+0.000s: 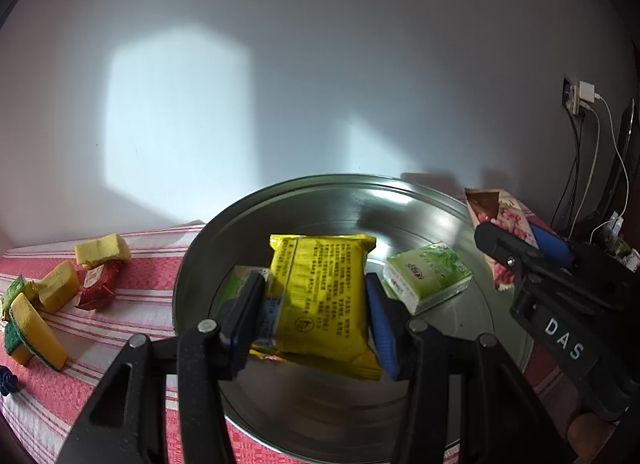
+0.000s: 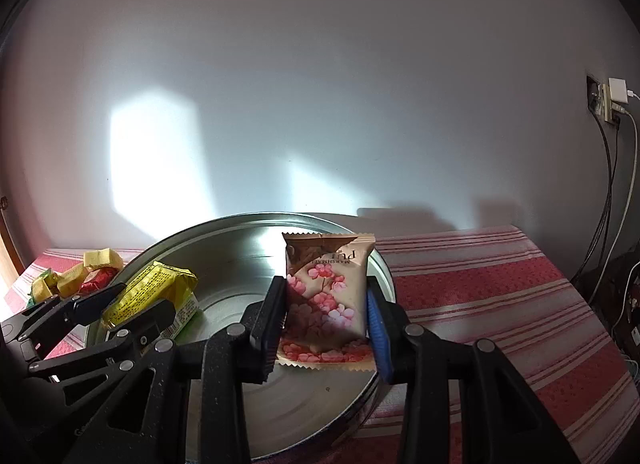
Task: Organize objects
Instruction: 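Carry both packets into the silver tin and open both tools to release them, then withdraw both open tools from the tin back toward the pile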
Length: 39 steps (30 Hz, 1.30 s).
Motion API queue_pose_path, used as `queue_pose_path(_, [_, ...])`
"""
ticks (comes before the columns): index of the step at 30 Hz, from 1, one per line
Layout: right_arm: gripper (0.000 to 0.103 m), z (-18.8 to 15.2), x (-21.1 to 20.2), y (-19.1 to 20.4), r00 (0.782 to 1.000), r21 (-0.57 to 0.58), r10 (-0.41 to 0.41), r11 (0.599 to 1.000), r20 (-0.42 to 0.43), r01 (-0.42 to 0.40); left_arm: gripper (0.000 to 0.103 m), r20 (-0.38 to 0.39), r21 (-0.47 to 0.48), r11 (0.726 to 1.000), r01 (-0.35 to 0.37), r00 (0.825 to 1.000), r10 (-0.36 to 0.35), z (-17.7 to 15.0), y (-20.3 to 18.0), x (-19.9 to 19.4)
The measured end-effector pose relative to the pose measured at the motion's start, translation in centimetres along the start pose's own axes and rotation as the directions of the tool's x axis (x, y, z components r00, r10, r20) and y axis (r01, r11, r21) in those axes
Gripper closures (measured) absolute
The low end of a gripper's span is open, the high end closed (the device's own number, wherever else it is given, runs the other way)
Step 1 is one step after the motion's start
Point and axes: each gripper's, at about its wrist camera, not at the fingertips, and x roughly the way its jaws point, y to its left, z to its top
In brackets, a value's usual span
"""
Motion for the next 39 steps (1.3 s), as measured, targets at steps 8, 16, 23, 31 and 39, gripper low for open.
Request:
queue_pose_path(8, [0.059, -0.6, 1.1, 0.5, 0.999, -0.035, 0.029, 0.999, -0.024, -0.029, 0.051, -0.008, 0.002, 0.999, -0.037, 0.999, 0.037, -0.4, 0.1, 0.4])
queue_pose_path(16, [0.031, -0.3, 0.2, 0.1, 1.0, -0.012, 0.017, 1.0, 0.0, -0.017, 0.0, 0.117, -0.068, 0.99, -0.121, 0.985, 0.129, -0.2, 1.7, -2.4])
queue_pose_path(23, [0.029, -0.3, -0.9, 0.3, 0.999, -0.02, 0.022, 1.0, 0.038, -0.021, 0.0, 0.125, -0.084, 0.99, -0.113, 0.984, 0.123, -0.6, 2.6, -2.9])
queue_pose_path(31, [0.028, -0.4, -1.3, 0.5, 0.999, -0.03, 0.008, 1.0, 0.046, -0.006, 0.0, 0.11, -0.111, 0.983, -0.146, 0.981, 0.158, -1.2, 3.8, -2.8])
queue_pose_path(39, [0.028, -0.6, -1.5, 0.4, 0.997, -0.018, 0.012, 1.0, 0.075, -0.01, 0.0, 0.147, -0.102, 0.973, -0.206, 0.965, 0.219, -2.3, 5.2, -4.4])
